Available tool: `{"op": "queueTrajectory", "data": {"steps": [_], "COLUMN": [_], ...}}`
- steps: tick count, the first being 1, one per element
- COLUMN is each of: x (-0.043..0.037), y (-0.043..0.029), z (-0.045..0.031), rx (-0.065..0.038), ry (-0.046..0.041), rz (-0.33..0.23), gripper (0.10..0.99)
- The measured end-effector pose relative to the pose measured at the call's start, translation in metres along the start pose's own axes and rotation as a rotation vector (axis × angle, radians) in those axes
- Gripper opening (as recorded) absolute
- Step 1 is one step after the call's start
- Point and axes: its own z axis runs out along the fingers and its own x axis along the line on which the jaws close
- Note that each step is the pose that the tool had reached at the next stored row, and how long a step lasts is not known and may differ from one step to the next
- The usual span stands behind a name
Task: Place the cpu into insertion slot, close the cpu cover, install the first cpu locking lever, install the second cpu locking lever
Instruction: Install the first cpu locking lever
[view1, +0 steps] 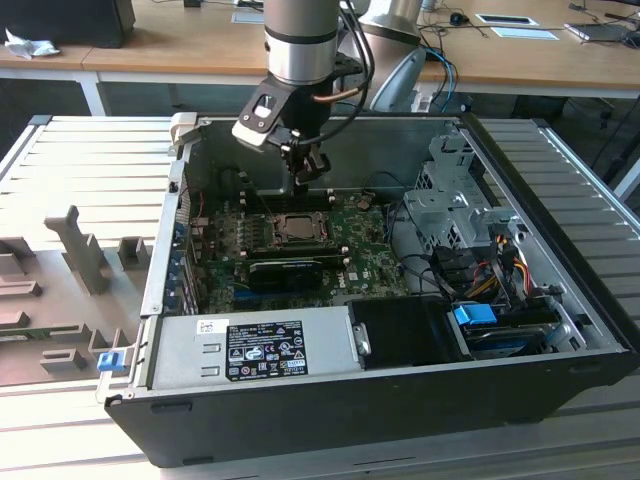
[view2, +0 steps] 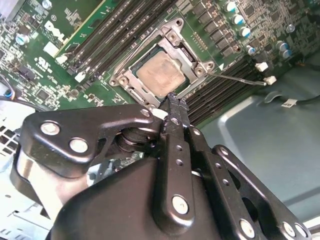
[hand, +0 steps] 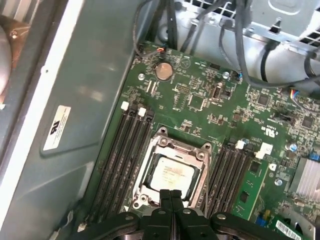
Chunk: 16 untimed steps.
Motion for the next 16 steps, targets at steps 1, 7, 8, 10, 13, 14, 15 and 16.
{"op": "queueTrajectory", "data": {"steps": [1, 7, 8, 10, 13, 14, 15, 16], "x": [0.0000, 0.0000, 0.0000, 0.0000, 0.0000, 0.0000, 0.0000, 0.0000], "y": [0.0000, 0.0000, 0.0000, 0.0000, 0.0000, 0.0000, 0.0000, 0.0000], "z": [0.0000, 0.0000, 0.0000, 0.0000, 0.0000, 0.0000, 0.0000, 0.0000], "rx": [0.000, 0.001, 0.002, 0.002, 0.002, 0.002, 0.002, 0.003], "ry": [0.0002, 0.0023, 0.0025, 0.0028, 0.0034, 0.0036, 0.0037, 0.0039], "rz": [-0.008, -0.061, -0.066, -0.076, -0.090, -0.097, -0.100, -0.103], "gripper": [0.106, 0.106, 0.106, 0.106, 0.106, 0.106, 0.106, 0.106]}}
